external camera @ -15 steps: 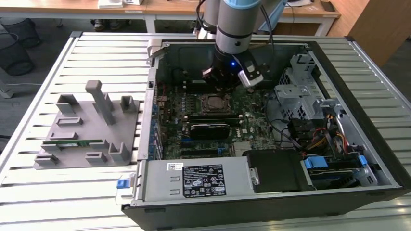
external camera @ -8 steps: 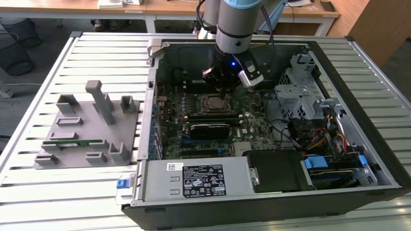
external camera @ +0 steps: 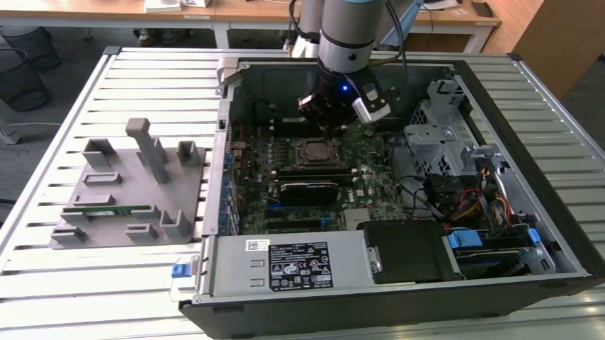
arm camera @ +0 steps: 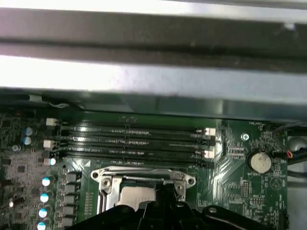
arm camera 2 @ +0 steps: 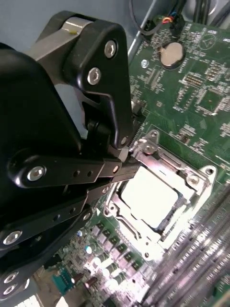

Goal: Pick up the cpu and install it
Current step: 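Install the second cpu locking lever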

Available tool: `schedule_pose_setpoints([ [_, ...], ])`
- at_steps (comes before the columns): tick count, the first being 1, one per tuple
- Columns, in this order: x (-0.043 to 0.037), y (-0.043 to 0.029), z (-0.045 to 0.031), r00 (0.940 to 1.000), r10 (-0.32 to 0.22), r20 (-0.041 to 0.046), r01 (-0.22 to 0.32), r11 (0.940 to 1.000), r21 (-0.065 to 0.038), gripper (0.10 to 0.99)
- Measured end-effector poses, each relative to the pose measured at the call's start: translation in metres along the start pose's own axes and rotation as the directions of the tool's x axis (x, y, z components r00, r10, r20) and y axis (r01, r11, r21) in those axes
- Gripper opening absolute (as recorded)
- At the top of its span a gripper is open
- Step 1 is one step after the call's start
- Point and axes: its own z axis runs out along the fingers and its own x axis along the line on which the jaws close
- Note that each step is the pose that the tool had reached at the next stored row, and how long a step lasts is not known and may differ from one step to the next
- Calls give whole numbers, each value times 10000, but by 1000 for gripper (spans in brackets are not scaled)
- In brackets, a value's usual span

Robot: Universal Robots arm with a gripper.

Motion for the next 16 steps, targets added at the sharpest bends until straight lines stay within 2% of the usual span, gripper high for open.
schedule_pose_setpoints([
  [9,10,-216,-19,10000,0,-7,0,10000,1,106],
  [12,11,-228,-40,10000,2,-12,-2,10000,2,106],
  [16,11,-226,-107,10000,1,-12,-1,10000,0,106],
])
